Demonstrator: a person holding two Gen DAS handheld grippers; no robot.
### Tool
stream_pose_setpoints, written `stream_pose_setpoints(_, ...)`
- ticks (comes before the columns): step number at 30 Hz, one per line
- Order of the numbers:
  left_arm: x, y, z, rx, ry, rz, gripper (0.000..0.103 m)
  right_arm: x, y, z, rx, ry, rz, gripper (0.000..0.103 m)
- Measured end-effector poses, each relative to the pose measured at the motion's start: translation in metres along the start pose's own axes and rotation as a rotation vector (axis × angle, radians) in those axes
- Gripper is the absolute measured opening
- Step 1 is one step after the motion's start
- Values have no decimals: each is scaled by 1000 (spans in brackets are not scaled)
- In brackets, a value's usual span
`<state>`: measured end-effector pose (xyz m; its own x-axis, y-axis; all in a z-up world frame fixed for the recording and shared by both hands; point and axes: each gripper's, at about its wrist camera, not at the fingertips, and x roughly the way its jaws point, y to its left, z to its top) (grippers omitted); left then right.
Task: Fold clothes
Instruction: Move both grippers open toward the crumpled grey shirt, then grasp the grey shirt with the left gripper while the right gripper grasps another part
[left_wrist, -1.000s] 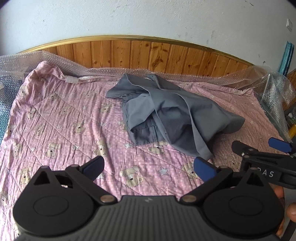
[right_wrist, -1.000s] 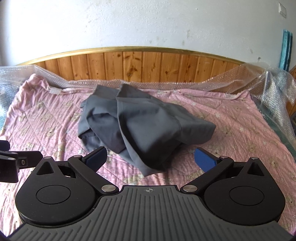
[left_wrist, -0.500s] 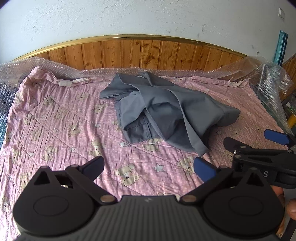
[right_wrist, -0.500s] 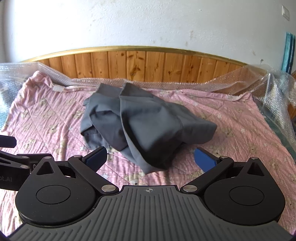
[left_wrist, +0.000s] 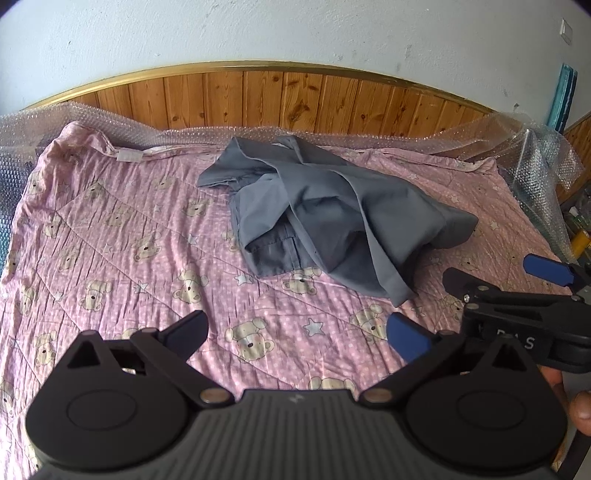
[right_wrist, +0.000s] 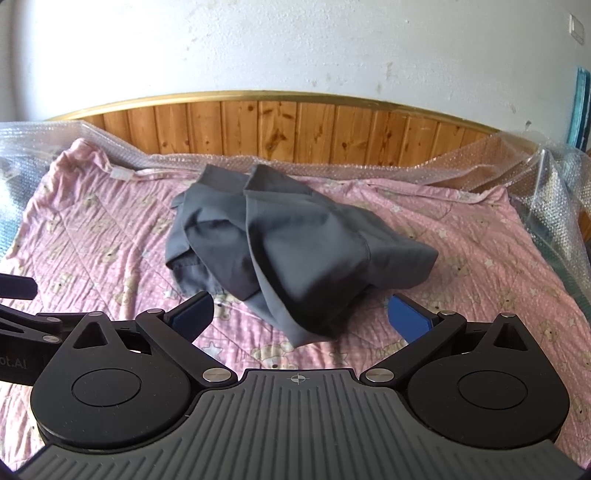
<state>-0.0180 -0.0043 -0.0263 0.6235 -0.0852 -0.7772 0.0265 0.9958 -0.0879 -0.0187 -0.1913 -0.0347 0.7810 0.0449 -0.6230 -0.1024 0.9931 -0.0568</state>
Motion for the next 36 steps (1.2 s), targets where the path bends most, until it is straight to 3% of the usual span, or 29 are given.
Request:
stream_pose_setpoints(3, 1, 2, 1, -19, 6, -20, 103, 2, 0, 2, -10, 9, -2, 99)
stream_pose_setpoints(5, 3, 0, 3, -11, 5, -25, 101, 4, -1, 4, -22, 18, -3, 91)
stream_pose_setpoints(6, 4, -2, 4, -1, 7, -21, 96, 6, -1, 4, -25, 27, 1, 80)
stream_pose_setpoints(8, 8, -6, 7, 18, 10, -6, 66, 13, -3, 5, -32, 50, 6, 62)
stream_pose_setpoints(9, 10, -8, 9, 18, 12, 3, 58, 16, -4, 5, -37, 61, 7, 49)
stream_pose_setpoints(11, 15, -10, 13, 18, 16, 18, 21, 23, -7, 6, -41, 81, 18, 25)
stream_pose_setpoints(12, 17, -11, 15, 21, 18, 21, 9, 27, -8, 6, -40, 89, 26, 4)
stream_pose_setpoints(13, 20, -12, 16, 23, 19, 24, 1, 29, -10, 7, -39, 93, 33, 1)
stream_pose_setpoints(16, 27, -15, 20, 31, 19, 33, 0, 37, -14, 9, -47, 98, 53, 0)
stream_pose_setpoints(23, 55, -20, 35, 13, 77, 40, 3, 62, -23, 15, -53, 129, 66, 3)
stream_pose_setpoints(24, 59, -20, 37, 4, 85, 35, 15, 67, -25, 15, -55, 133, 65, 11)
stream_pose_setpoints(25, 64, -19, 39, -13, 90, 36, 49, 73, -28, 15, -51, 135, 67, 30)
stream_pose_setpoints(26, 70, -18, 42, -34, 95, 40, 97, 77, -31, 14, -47, 134, 71, 47)
stream_pose_setpoints(27, 74, -16, 44, -60, 87, 49, 103, 82, -33, 14, -43, 133, 76, 83)
stream_pose_setpoints(28, 80, -12, 47, -86, 85, 56, 103, 86, -36, 13, -40, 124, 77, 98)
stream_pose_setpoints(31, 100, 0, 61, -153, 100, 64, 103, 97, -41, 14, -66, 91, 82, 98)
stream_pose_setpoints(36, 144, 13, 98, -246, 52, 110, 103, 116, -35, 36, -148, 9, 119, 101)
